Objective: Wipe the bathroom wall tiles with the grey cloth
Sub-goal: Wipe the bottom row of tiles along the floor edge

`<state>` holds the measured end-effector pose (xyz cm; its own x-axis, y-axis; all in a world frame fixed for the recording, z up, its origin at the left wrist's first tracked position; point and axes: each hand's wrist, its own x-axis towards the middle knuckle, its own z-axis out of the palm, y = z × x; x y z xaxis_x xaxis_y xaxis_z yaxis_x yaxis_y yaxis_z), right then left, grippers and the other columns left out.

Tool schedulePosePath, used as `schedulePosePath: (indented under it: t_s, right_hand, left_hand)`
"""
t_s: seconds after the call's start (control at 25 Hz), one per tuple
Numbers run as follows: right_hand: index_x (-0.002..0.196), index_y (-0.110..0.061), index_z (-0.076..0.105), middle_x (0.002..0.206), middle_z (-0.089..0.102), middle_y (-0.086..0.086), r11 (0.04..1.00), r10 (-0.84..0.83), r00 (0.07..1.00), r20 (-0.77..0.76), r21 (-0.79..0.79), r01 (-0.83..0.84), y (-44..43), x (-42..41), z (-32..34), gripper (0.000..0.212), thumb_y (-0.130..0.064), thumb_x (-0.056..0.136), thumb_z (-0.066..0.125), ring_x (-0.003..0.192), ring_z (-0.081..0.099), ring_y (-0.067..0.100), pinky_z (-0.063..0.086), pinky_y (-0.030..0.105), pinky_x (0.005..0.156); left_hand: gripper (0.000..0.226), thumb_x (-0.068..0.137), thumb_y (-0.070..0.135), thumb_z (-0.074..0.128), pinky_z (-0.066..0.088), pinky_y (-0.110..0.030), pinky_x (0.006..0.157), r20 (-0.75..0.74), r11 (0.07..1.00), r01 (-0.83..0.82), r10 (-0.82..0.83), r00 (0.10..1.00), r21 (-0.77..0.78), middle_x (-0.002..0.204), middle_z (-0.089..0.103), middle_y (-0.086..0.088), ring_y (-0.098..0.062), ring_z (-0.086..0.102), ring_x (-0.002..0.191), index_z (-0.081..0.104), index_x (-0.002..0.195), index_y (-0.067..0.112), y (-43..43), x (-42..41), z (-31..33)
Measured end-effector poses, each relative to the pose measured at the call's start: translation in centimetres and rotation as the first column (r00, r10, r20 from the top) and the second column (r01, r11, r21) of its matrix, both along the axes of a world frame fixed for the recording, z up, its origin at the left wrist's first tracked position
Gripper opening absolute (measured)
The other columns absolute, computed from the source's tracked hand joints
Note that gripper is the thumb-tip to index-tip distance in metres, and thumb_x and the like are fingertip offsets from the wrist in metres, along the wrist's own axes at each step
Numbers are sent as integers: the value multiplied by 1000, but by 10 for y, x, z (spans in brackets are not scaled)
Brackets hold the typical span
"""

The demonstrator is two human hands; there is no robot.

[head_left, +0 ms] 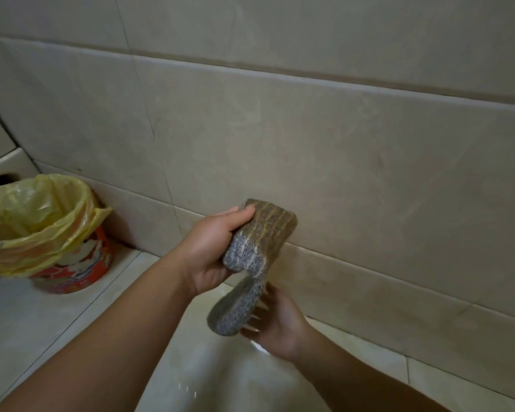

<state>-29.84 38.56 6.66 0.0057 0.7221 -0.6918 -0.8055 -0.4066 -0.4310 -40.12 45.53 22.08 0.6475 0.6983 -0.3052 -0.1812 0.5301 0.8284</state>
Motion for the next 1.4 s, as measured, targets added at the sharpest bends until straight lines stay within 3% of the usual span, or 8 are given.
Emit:
schedulePosePath:
  t_s: [0.2,0.56,0.76,0.96,1.08,1.16,1.24,1.4]
  right_hand:
    - [113,-9,72,129,61,17,977,116,983,-139,196,-88,-1,7,15,68,-63,88,39,121,54,37,35,54,105]
    - [133,-8,57,124,65,17,989,64,996,69,131,-73,-21,50,26,54,-46,96,43,112,64,32,42,50,103]
    - [133,-10,58,137,54,23,959,111,991,-69,268,-89,-14,25,59,81,-73,86,35,126,52,40,32,55,111]
    - [126,-4,60,116,68,21,979,-52,968,244,205,1,-18,29,70,46,-26,86,58,103,67,35,54,48,91]
    - [100,-25,66,97,72,-10,947,-256,355,899,306,-94,-43,44,75,20,-8,90,62,101,66,22,52,17,83]
    - [110,-38,57,116,63,-17,871,-428,-258,866,319,-374,-46,62,81,38,-9,85,60,120,55,14,41,14,99]
    - [139,-28,39,145,44,9,867,-416,-695,587,27,-497,-20,78,74,72,-9,75,68,140,34,35,27,48,116]
    - [149,-23,31,154,26,26,902,-246,-942,227,-302,-308,46,47,43,106,-52,58,77,147,-2,45,-3,58,117]
  left_hand:
    - [23,95,19,50,60,-34,70,26,991,-28,32,999,-132,81,72,-11,-18,71,66,65,98,2,15,-15,3]
    - [15,101,24,50,56,-25,63,-332,977,-67,133,934,205,87,69,-4,-14,67,71,62,106,17,33,-56,-16]
    - [52,98,53,42,59,-36,62,-442,916,392,-318,839,87,126,60,5,-23,73,87,58,129,15,-5,-4,-23]
    - [35,100,38,49,61,-38,70,-403,974,138,-56,914,177,124,66,-6,-27,73,94,63,119,12,17,-21,-18]
    - [27,99,34,54,60,-36,71,-454,958,-15,149,878,286,117,69,-6,-23,71,92,63,116,16,35,-51,-22]
    - [24,100,32,54,59,-35,72,-484,933,-36,218,848,357,115,68,-4,-22,70,95,62,117,17,44,-66,-26]
    - [21,100,31,54,59,-35,72,-476,912,-73,277,835,403,114,67,-2,-19,69,95,61,117,21,49,-78,-33]
    - [23,99,25,54,57,-34,73,-451,901,-149,340,825,407,116,65,-3,-18,68,96,57,123,24,55,-93,-58]
